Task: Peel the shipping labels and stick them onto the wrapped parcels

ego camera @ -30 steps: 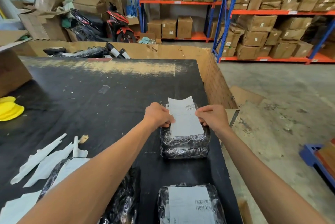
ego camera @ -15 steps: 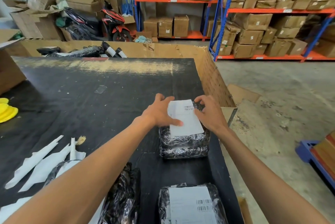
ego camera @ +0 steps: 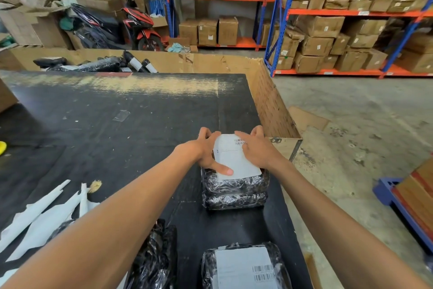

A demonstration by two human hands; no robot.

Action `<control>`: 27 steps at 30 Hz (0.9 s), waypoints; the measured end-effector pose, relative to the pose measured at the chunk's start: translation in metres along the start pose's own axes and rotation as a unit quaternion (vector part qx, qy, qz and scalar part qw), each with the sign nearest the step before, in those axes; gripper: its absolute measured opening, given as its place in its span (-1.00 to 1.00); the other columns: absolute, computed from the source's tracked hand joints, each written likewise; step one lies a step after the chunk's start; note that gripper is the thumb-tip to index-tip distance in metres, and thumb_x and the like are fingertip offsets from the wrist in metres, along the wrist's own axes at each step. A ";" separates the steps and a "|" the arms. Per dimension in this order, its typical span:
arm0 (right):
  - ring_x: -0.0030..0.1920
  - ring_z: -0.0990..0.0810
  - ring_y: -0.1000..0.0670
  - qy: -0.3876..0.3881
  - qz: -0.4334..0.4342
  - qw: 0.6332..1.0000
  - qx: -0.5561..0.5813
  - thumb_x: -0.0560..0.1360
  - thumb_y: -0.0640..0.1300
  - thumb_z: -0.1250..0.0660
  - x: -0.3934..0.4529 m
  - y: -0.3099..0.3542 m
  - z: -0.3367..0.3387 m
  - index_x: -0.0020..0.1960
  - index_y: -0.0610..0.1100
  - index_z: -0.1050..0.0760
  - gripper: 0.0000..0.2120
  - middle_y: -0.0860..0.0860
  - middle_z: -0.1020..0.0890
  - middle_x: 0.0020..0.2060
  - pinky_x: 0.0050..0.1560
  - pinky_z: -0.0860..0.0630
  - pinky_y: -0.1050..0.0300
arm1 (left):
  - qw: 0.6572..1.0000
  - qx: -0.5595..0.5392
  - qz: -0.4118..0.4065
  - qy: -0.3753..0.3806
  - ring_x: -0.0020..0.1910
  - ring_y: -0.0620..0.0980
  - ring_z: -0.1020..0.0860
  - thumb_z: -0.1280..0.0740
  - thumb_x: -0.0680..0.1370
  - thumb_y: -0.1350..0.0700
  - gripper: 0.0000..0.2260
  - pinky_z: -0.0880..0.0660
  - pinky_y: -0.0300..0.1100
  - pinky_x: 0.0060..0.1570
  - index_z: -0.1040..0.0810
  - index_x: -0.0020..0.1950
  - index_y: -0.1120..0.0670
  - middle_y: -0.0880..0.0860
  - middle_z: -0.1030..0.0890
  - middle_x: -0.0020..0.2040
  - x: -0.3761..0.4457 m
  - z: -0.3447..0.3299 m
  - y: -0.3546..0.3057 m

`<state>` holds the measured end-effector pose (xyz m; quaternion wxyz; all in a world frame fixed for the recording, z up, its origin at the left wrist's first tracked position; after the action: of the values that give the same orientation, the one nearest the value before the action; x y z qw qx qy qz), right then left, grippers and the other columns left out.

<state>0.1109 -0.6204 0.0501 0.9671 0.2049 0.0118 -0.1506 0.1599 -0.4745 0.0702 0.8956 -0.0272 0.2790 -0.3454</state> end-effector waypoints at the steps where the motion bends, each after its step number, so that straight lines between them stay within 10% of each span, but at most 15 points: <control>1: 0.15 -0.46 -0.24 -0.014 -0.005 1.000 0.025 0.63 -0.18 -0.04 -0.001 -0.003 0.002 0.52 -0.01 -0.29 -0.54 -0.15 -0.27 0.25 0.25 -0.44 -0.14 | 1.000 0.008 0.003 0.004 0.40 0.17 -0.29 -0.47 0.32 -0.33 0.10 -0.33 0.12 0.36 0.18 0.58 -0.05 0.05 -0.02 0.41 0.002 -0.001 0.001; 9: 0.14 -0.41 -0.03 -0.020 0.001 0.997 0.077 0.66 -0.12 -0.04 -0.008 -0.008 0.007 0.57 -0.03 -0.24 -0.52 -0.07 -0.29 0.15 0.25 -0.40 -0.01 | 0.997 0.068 0.015 0.019 0.32 0.24 -0.32 -0.44 0.12 -0.49 0.15 -0.37 0.20 0.31 0.21 0.49 -0.34 0.02 -0.02 0.34 0.010 0.002 0.003; 15: 0.16 -0.29 0.03 0.035 0.006 0.982 0.184 0.68 0.04 -0.15 -0.010 -0.011 0.005 0.59 -0.04 -0.17 -0.48 -0.03 -0.22 0.10 0.22 -0.20 0.24 | 0.997 0.015 0.008 0.082 0.53 0.17 0.01 -0.43 0.22 -0.46 0.17 -0.20 0.18 0.44 0.37 0.50 -0.31 -0.09 0.14 0.43 0.010 -0.005 0.013; 20: 0.16 -0.34 0.04 0.035 -0.002 0.965 0.261 0.66 -0.06 -0.23 -0.006 -0.021 0.001 0.55 -0.02 -0.28 -0.53 0.00 -0.25 0.04 0.40 -0.23 0.18 | 0.995 -0.035 0.000 0.094 0.44 0.10 -0.17 -0.40 0.24 -0.47 0.16 -0.33 0.02 0.40 0.41 0.49 -0.28 -0.13 0.20 0.44 0.012 -0.009 0.017; 27: 0.25 -0.56 0.02 0.013 -0.064 0.906 0.418 0.62 -0.11 -0.30 0.004 -0.026 0.003 0.33 -0.06 -0.58 -0.71 0.05 -0.62 0.25 0.21 -0.47 0.17 | 0.972 -0.235 -0.001 -0.030 0.43 0.01 -0.19 0.03 0.65 -0.18 -0.52 -0.43 -0.04 0.27 0.01 0.57 -0.19 -0.04 -0.06 0.28 0.020 -0.010 0.019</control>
<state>0.1068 -0.6456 0.0423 0.7810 0.5908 -0.0260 -0.2008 0.1783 -0.4709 0.0477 0.8717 -0.2475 0.3254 -0.2702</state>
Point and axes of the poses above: each hand's wrist, its own x-axis towards the middle knuckle, its own z-axis out of the back of the hand, y = z × x, the point moved 7 cm from there along x, towards the middle knuckle
